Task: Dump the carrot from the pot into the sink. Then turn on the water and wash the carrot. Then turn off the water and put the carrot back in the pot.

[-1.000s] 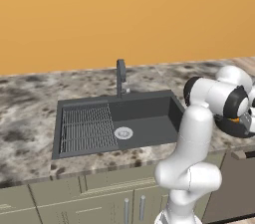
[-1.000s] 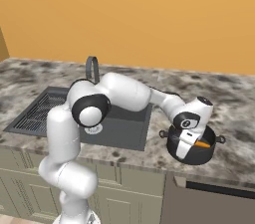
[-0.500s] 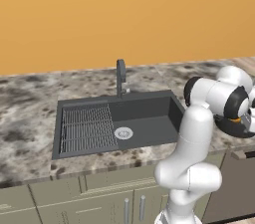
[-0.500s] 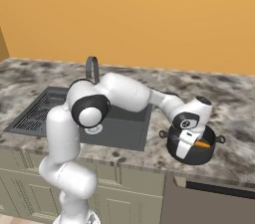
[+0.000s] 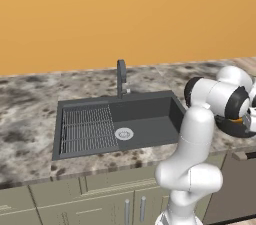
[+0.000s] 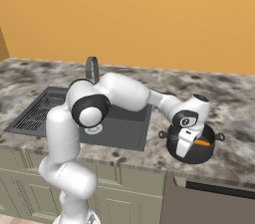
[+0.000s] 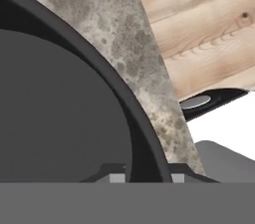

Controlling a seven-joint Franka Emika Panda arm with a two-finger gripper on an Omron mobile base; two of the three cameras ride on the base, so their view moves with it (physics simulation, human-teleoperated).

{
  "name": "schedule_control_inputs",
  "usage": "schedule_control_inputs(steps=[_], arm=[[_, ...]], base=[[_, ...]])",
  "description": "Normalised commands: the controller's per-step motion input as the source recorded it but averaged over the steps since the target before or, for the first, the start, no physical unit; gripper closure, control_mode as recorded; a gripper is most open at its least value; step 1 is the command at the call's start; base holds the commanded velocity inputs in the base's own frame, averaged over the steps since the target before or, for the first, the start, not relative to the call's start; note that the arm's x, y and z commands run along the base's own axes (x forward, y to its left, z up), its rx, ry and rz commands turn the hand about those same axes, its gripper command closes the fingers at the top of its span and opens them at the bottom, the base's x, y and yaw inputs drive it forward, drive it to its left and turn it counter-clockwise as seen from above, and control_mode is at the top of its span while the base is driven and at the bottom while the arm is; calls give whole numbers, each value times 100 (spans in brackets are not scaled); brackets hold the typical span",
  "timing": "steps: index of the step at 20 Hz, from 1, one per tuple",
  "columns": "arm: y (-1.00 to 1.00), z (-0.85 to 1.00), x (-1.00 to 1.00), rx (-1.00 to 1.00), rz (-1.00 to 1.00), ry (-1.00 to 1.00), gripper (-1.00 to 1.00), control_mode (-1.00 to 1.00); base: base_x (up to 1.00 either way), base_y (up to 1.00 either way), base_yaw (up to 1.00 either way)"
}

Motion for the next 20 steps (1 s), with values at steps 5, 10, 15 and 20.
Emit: schedule_control_inputs(steps=[5,10,15,20], arm=[[0,0,0,1,0,-1,100,-100],[-2,18,-4,4,0,-12,100,-100],[3,41,-2,0,2,-24,100,-100],[23,41,0,-1,1,-26,100,-100]], base=[[0,0,0],[0,0,0],[0,0,0],[0,0,0]])
